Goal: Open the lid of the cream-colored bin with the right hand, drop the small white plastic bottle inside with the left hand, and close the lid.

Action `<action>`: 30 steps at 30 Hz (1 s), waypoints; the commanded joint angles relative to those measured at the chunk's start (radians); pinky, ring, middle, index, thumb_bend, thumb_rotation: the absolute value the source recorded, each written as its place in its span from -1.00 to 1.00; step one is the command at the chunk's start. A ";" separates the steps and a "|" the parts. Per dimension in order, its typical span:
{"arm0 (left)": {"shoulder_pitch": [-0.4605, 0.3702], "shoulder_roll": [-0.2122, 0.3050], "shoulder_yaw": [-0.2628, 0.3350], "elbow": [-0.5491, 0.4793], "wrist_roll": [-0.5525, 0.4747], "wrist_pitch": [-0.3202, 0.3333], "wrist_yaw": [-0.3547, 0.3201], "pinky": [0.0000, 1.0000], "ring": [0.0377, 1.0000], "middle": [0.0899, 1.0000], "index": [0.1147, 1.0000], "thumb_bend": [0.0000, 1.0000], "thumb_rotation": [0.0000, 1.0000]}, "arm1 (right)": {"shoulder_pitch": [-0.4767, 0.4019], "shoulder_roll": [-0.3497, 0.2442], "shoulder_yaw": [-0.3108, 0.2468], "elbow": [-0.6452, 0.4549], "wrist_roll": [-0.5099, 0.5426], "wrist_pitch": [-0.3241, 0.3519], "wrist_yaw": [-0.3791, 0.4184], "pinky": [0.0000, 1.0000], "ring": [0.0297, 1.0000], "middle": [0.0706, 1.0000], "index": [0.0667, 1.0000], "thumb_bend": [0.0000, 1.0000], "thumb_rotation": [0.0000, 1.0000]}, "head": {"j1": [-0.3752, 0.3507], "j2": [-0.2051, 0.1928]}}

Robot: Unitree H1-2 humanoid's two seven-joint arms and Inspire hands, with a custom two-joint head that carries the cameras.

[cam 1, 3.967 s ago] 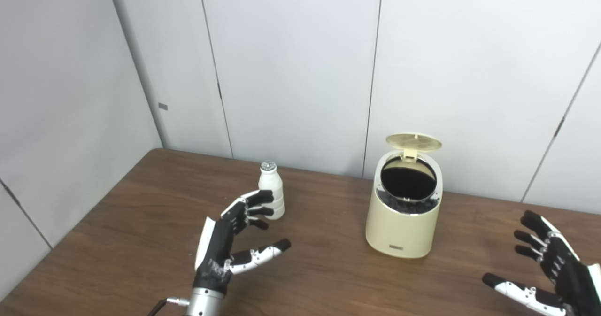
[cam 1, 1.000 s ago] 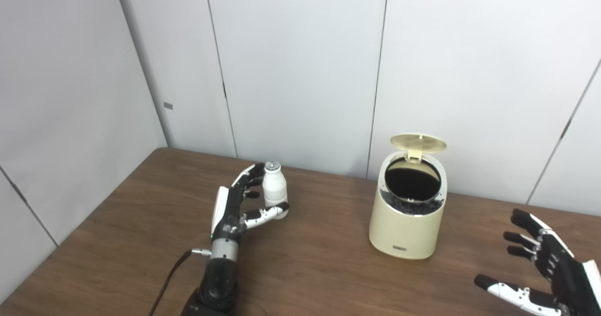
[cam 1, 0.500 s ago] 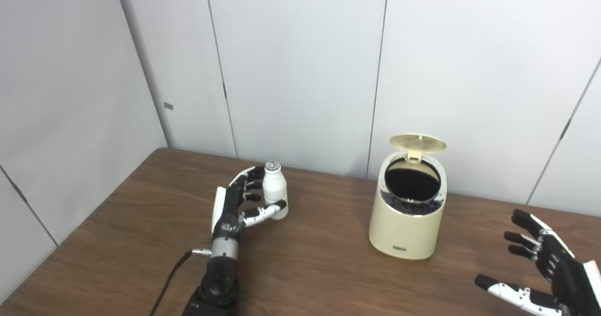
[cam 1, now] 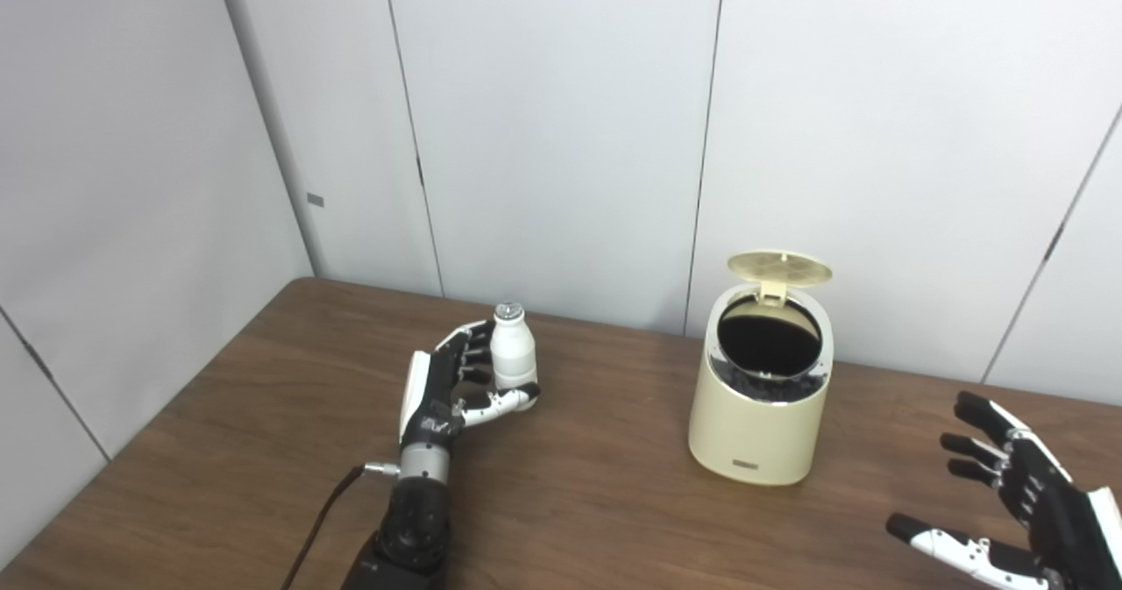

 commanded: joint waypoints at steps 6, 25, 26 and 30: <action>-0.013 0.004 -0.028 0.100 0.050 -0.054 0.083 -0.22 -0.17 -0.15 -0.12 0.01 -1.00 | -0.022 -0.004 -0.004 -0.018 -0.003 -0.044 -0.007 0.42 0.51 0.69 0.65 0.51 -1.00 | -0.002 0.001; 0.013 0.013 -0.056 0.023 0.062 -0.122 0.097 -0.25 -0.17 -0.16 -0.14 0.01 -1.00 | -0.022 0.003 0.003 -0.022 -0.009 -0.039 -0.004 0.39 0.51 0.68 0.65 0.50 -0.98 | -0.029 -0.007; 0.014 0.013 -0.057 0.013 0.059 -0.130 0.092 -0.24 -0.17 -0.16 -0.14 0.01 -1.00 | -0.022 0.003 0.004 -0.019 -0.010 -0.041 -0.005 0.38 0.51 0.69 0.65 0.50 -0.99 | -0.036 -0.010; 0.022 0.007 -0.064 -0.093 0.052 -0.093 0.058 -0.22 -0.16 -0.15 -0.15 0.01 -1.00 | -0.027 0.008 0.009 0.010 -0.021 -0.068 -0.015 0.36 0.50 0.69 0.64 0.51 -1.00 | -0.068 -0.020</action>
